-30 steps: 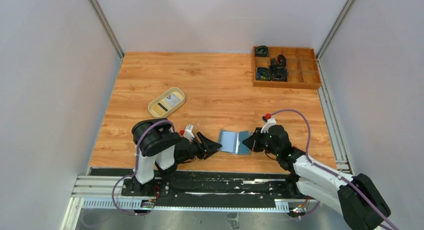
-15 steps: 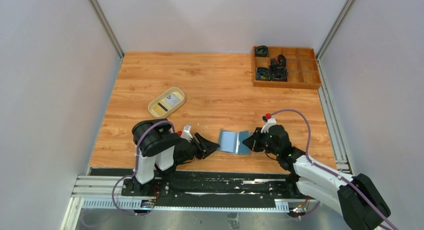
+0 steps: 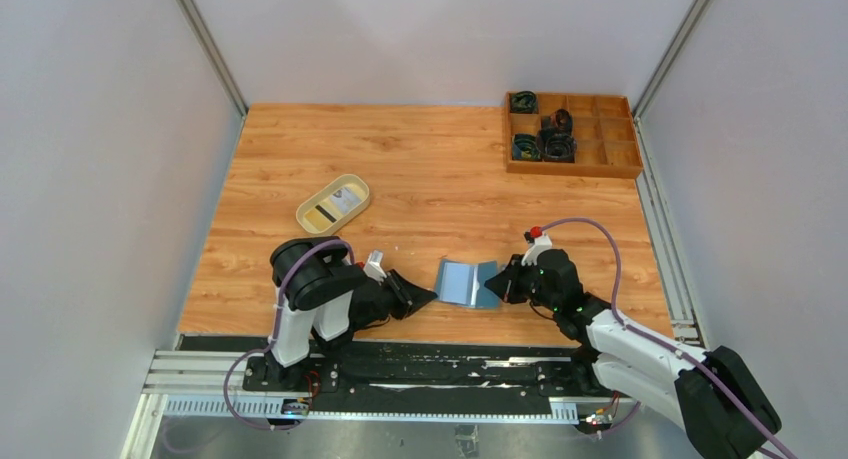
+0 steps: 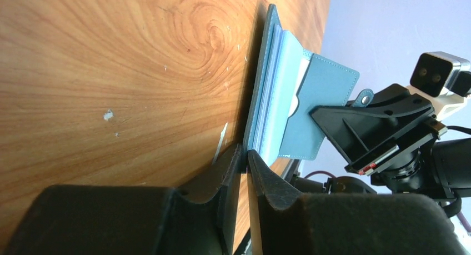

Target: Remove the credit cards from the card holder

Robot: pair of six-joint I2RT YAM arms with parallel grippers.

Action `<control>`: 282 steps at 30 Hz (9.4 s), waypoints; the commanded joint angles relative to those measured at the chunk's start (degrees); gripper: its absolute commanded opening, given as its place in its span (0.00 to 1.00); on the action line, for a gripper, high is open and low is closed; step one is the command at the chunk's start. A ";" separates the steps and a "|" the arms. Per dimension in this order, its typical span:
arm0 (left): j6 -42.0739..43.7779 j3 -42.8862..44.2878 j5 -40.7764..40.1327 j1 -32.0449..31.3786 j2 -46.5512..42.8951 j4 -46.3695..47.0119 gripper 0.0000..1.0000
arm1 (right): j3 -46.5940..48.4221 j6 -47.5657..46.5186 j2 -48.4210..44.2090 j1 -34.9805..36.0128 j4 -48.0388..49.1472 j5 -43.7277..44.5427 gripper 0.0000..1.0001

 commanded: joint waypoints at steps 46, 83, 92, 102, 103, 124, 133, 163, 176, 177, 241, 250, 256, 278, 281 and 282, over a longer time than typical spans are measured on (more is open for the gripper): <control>20.83 11.62 -16.80 -9.57 -32.18 -57.27 0.00 | 32.14 -7.23 21.24 20.21 -28.77 29.21 0.66; 22.25 14.75 -23.87 -11.21 -32.37 -72.69 0.00 | 17.86 6.70 10.23 18.78 -4.16 8.82 0.61; 21.18 14.79 -24.03 -12.17 -28.88 -72.43 0.00 | 9.90 9.75 13.13 17.65 1.43 11.47 0.60; 20.31 15.79 -24.40 -13.17 -26.18 -72.35 0.00 | 3.74 15.60 19.60 17.56 10.01 15.86 0.59; 20.10 15.63 -24.44 -13.26 -26.10 -72.39 0.00 | 2.94 16.25 19.52 17.56 10.40 16.68 0.59; 19.33 16.28 -24.53 -14.15 -24.21 -72.34 0.00 | -2.08 25.20 18.10 17.54 22.52 16.60 0.59; 19.07 15.54 -24.69 -14.33 -24.87 -72.34 0.00 | -7.35 33.32 29.03 16.90 42.02 15.06 0.59; 20.14 15.26 -24.73 -14.42 -25.46 -72.43 0.00 | -1.55 34.60 53.21 14.74 70.65 -0.50 0.57; 20.78 15.27 -24.40 -14.42 -25.54 -72.52 0.00 | 2.70 35.22 57.84 11.13 72.47 -3.02 0.53; 20.80 15.27 -24.39 -14.42 -25.59 -72.52 0.00 | 2.81 35.18 57.66 11.09 72.40 -3.16 0.53; 20.77 16.59 -22.87 -14.42 -21.93 -72.34 0.00 | 1.99 17.51 19.27 -2.54 15.40 -5.84 0.00; 20.67 16.24 -23.07 -14.46 -22.53 -72.34 0.00 | 1.71 14.20 12.84 -5.61 7.29 -6.30 0.00; 20.09 15.63 -23.56 -14.48 -23.60 -72.35 0.00 | 0.38 9.84 4.41 -10.34 -1.82 -7.93 0.00; 10.48 3.59 -32.03 -14.50 -50.08 -86.03 0.00 | 41.24 -6.75 20.04 -9.38 -15.51 -22.31 0.00; 8.10 3.52 -36.07 -14.50 -58.80 -97.15 0.00 | 50.77 -8.90 29.48 -8.11 -17.46 -24.77 0.00; 7.07 3.38 -37.63 -14.46 -63.04 -100.93 0.00 | 53.83 -9.49 32.46 -7.33 -18.03 -25.40 0.00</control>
